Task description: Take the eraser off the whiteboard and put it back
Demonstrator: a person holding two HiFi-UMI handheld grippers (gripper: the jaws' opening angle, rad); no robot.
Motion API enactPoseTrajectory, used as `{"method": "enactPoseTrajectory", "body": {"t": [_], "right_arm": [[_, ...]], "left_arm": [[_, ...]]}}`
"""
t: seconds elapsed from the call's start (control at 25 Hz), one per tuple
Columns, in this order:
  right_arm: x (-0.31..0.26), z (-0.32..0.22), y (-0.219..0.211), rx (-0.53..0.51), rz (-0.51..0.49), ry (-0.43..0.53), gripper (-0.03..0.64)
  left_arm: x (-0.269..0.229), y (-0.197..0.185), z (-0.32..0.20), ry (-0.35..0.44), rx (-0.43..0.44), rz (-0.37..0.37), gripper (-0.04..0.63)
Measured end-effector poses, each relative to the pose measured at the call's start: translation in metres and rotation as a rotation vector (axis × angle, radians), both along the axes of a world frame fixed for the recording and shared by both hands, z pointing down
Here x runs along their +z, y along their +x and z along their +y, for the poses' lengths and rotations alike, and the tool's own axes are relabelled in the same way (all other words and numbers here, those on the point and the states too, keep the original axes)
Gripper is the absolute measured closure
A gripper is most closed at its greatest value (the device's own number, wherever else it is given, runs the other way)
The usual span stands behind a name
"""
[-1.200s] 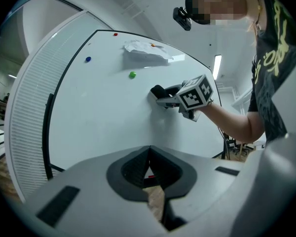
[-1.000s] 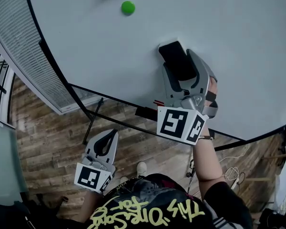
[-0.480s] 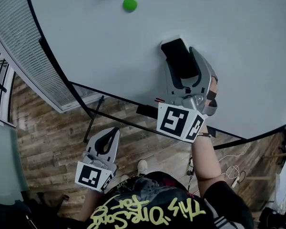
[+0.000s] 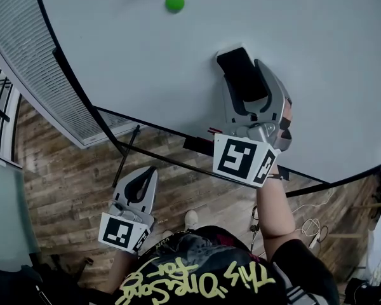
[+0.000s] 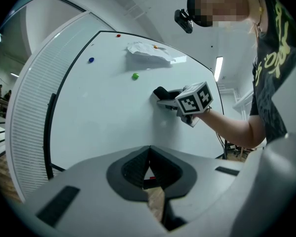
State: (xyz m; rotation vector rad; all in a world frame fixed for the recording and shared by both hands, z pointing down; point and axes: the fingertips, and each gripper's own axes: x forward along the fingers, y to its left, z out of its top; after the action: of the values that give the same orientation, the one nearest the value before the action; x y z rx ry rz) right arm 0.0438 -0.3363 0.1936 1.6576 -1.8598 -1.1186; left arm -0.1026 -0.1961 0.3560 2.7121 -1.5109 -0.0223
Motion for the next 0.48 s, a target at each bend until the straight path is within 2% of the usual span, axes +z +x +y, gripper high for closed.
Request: {"method": "enactPoseTrajectory", "body": {"t": [0.08, 0.2, 0.48], "right_arm": [[-0.0007, 0.0007, 0.0006, -0.002, -0.003, -0.004, 0.35], [-0.001, 0.0017, -0.0002, -0.01, -0.011, -0.012, 0.351], [0.0009, 0.0066, -0.0073, -0.052, -0.036, -0.029, 0.351]], "left_arm": [[0.001, 0.0024, 0.0013, 0.005, 0.013, -0.013, 0.588], [-0.0031, 0.0053, 0.0015, -0.009, 0.011, 0.025, 0.588], [-0.0043, 0.005, 0.001, -0.004, 0.011, 0.024, 0.588]]}}
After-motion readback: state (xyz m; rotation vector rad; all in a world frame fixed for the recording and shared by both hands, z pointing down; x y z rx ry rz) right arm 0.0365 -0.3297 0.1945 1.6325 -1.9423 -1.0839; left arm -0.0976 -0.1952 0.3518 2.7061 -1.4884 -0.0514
